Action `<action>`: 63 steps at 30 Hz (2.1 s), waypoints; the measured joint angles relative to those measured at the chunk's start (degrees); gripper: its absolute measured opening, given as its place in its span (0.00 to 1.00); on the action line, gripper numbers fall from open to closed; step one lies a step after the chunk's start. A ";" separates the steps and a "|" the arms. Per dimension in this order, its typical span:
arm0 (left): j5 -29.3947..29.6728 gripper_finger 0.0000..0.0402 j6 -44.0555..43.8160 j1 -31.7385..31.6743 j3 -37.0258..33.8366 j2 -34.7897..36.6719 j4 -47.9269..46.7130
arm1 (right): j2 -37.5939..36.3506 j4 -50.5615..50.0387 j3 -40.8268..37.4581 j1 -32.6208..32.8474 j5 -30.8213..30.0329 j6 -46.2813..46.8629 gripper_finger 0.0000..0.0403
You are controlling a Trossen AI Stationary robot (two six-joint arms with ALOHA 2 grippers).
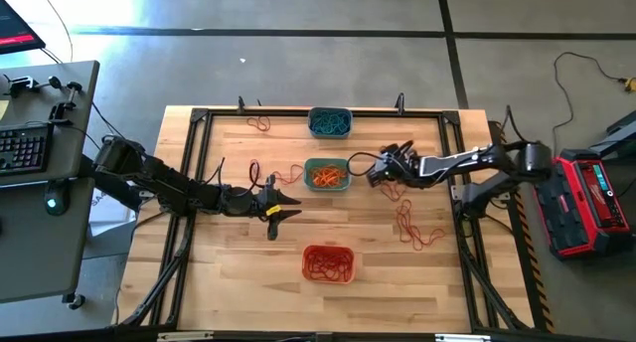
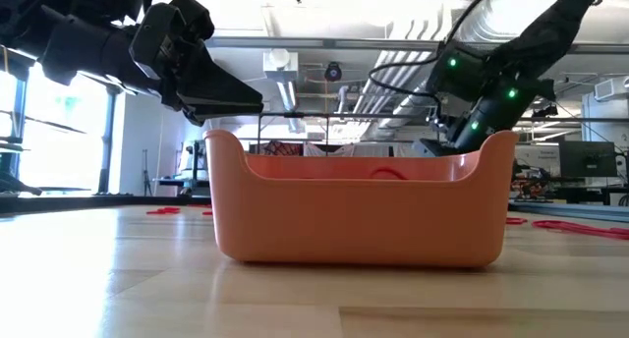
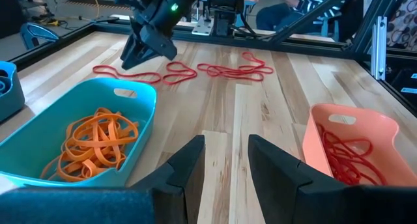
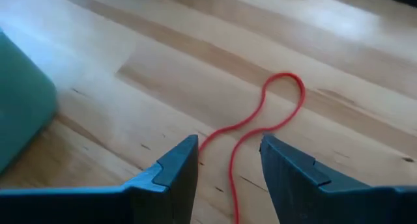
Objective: Sort rubber bands into baskets
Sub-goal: Put the red rubber band into the orange bin
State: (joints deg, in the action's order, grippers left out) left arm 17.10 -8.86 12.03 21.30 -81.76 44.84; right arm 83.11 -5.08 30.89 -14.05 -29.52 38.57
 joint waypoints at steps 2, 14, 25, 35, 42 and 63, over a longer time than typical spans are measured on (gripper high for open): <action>0.00 0.28 0.00 0.00 0.00 0.00 -0.01 | 1.91 0.51 0.00 -0.35 0.42 0.02 0.38; 0.00 0.28 0.02 0.00 0.00 0.00 -0.04 | 7.91 4.99 0.26 -1.08 1.13 -1.06 0.37; 0.00 0.28 0.00 0.02 0.00 0.00 -0.05 | 7.87 4.81 0.31 -3.60 4.36 -8.21 0.02; 0.00 0.28 0.00 0.02 0.00 0.00 -0.05 | 3.79 2.92 -0.02 0.69 5.34 -9.53 0.01; 0.00 0.28 -0.07 0.02 0.00 0.00 -0.04 | -3.07 2.28 0.02 5.50 3.84 -11.03 0.00; 0.00 0.28 -0.02 0.00 0.00 0.00 -0.15 | 2.08 -0.12 0.13 2.95 3.63 -7.81 0.37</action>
State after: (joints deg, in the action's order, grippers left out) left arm 17.10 -8.88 12.03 21.30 -81.76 44.69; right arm 85.19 -5.21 31.03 -11.11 -25.89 30.76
